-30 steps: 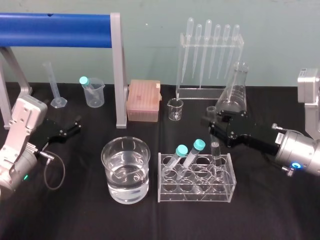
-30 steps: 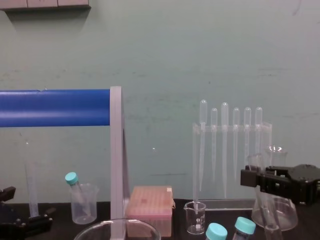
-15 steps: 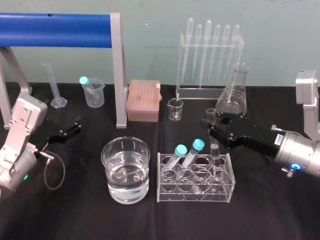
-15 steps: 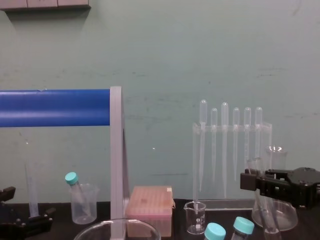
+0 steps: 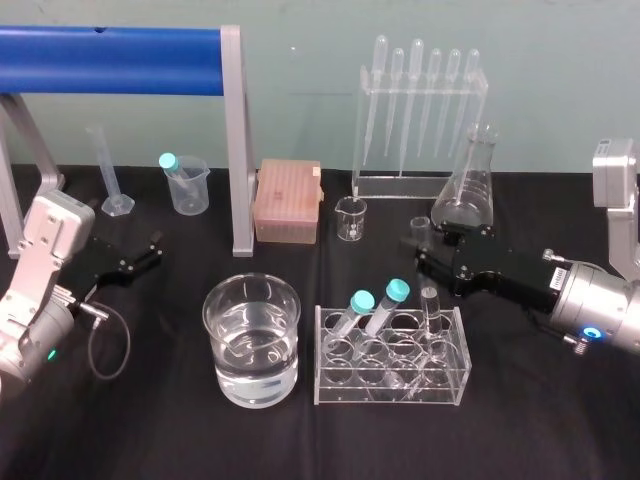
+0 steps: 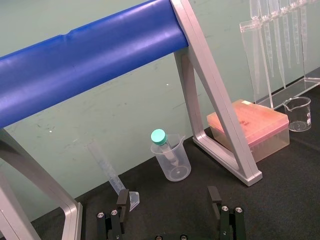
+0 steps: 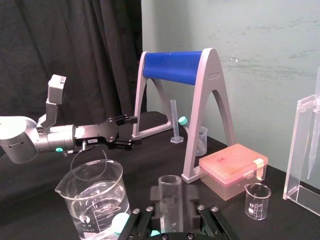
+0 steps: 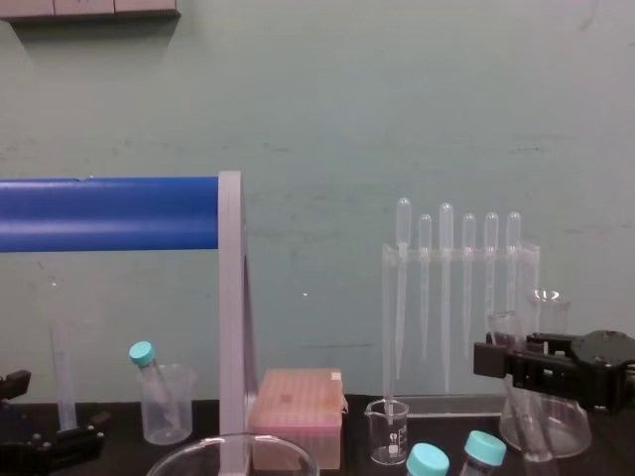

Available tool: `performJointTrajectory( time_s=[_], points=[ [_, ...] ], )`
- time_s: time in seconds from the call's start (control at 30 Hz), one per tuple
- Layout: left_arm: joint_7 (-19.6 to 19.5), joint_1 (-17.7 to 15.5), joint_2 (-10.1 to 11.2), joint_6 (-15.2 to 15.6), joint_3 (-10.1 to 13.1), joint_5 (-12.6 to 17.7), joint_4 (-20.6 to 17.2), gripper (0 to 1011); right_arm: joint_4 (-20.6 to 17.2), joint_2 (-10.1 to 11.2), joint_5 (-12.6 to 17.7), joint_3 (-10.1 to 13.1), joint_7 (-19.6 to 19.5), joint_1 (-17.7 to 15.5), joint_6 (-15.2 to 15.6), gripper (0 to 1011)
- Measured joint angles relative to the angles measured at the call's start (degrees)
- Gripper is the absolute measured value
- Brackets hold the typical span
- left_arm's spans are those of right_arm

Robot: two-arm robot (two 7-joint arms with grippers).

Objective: Hold the test tube with one hand and immerse one end into the beaker, then return it to the test tube rack.

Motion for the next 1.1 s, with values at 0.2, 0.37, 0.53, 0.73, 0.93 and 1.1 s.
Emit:
performJointTrajectory(
  time_s=[0.2, 0.37, 0.53, 0.73, 0.93, 1.1],
  points=[
    [0.0, 0.0, 0.0, 0.0, 0.0, 0.0, 0.0, 1000, -0.04, 0.0, 0.02, 0.05, 0.0, -0.02, -0.02, 528],
    [0.0, 0.0, 0.0, 0.0, 0.0, 0.0, 0.0, 1000, -0.05, 0.0, 0.02, 0.05, 0.0, -0.02, -0.04, 684],
    [0.0, 0.0, 0.0, 0.0, 0.0, 0.0, 0.0, 1000, -0.05, 0.0, 0.02, 0.05, -0.01, -0.02, -0.04, 843],
    [0.0, 0.0, 0.0, 0.0, 0.0, 0.0, 0.0, 1000, -0.05, 0.0, 0.02, 0.05, -0.03, -0.02, -0.04, 1000],
    [0.0, 0.0, 0.0, 0.0, 0.0, 0.0, 0.0, 1000, -0.05, 0.0, 0.02, 0.05, -0.03, -0.02, -0.04, 1000],
    [0.0, 0.0, 0.0, 0.0, 0.0, 0.0, 0.0, 1000, -0.57, 0.06, -0.06, 0.23, -0.1, 0.03, -0.44, 1000]
  ],
)
